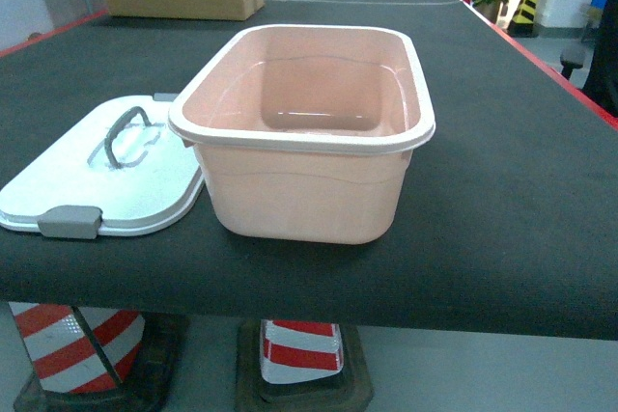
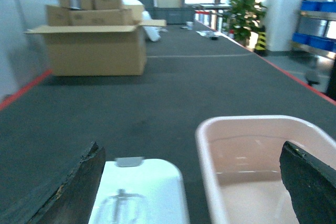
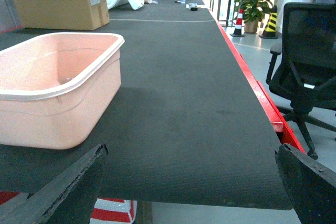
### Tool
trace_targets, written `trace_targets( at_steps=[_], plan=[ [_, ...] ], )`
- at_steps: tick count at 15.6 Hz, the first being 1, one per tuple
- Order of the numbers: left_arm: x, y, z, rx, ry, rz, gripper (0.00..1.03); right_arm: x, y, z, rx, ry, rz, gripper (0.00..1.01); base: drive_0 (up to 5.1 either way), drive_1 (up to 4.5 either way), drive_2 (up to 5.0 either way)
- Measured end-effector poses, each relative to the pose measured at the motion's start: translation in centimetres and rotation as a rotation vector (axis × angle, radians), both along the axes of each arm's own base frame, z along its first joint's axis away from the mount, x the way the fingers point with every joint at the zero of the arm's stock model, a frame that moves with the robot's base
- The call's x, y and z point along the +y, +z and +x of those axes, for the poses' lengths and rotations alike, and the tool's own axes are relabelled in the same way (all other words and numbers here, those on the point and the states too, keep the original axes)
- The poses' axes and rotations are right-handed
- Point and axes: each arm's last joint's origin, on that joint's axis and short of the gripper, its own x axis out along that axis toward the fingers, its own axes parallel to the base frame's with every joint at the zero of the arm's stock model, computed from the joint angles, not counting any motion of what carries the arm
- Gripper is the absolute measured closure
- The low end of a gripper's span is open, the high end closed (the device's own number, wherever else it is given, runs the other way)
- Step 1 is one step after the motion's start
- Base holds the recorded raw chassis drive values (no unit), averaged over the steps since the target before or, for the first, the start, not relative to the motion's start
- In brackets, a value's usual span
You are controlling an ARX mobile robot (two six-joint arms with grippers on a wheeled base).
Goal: Pick capacitor and pack into box
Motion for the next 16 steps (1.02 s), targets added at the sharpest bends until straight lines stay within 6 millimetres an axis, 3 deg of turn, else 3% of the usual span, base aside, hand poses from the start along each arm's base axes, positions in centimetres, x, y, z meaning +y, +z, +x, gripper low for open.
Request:
trace_targets(
  at_steps=[2,3,4,6,8,13,16],
  plan=[
    [5.4,-0.1,-1.1,0.0,0.096,0.043,0.05,0.0,0.0,0.0,0.0,0.0,0.0,0.03,0.0,0.0,0.0],
    [7.9,-1.4,-0.8,0.054,0.136,0.054,0.05,0.0,0.0,0.0,0.0,0.0,0.0,0.03,0.0,0.0,0.0],
    [9.0,-2.7,-0.4,0.113,0.136,0.053,0.05,0.0,0.0,0.0,0.0,0.0,0.0,0.03,0.0,0.0,0.0],
    [9.7,-5.6,0.9,0.207,0.107,0.051,0.05,0.0,0.0,0.0,0.0,0.0,0.0,0.03,0.0,0.0,0.0],
    [11.0,-7.2,3.6,0.276,0.11,0.046,0.05,0.0,0.0,0.0,0.0,0.0,0.0,0.03,0.0,0.0,0.0],
    [13.2,-9.5,10.2,0.426,0.093,0.053,0.05,0.0,0.0,0.0,0.0,0.0,0.0,0.03,0.0,0.0,0.0],
    [13.2,-9.7,13.6,0.518,0.031,0.045,0.05,0.0,0.0,0.0,0.0,0.0,0.0,0.03,0.0,0.0,0.0]
  ],
)
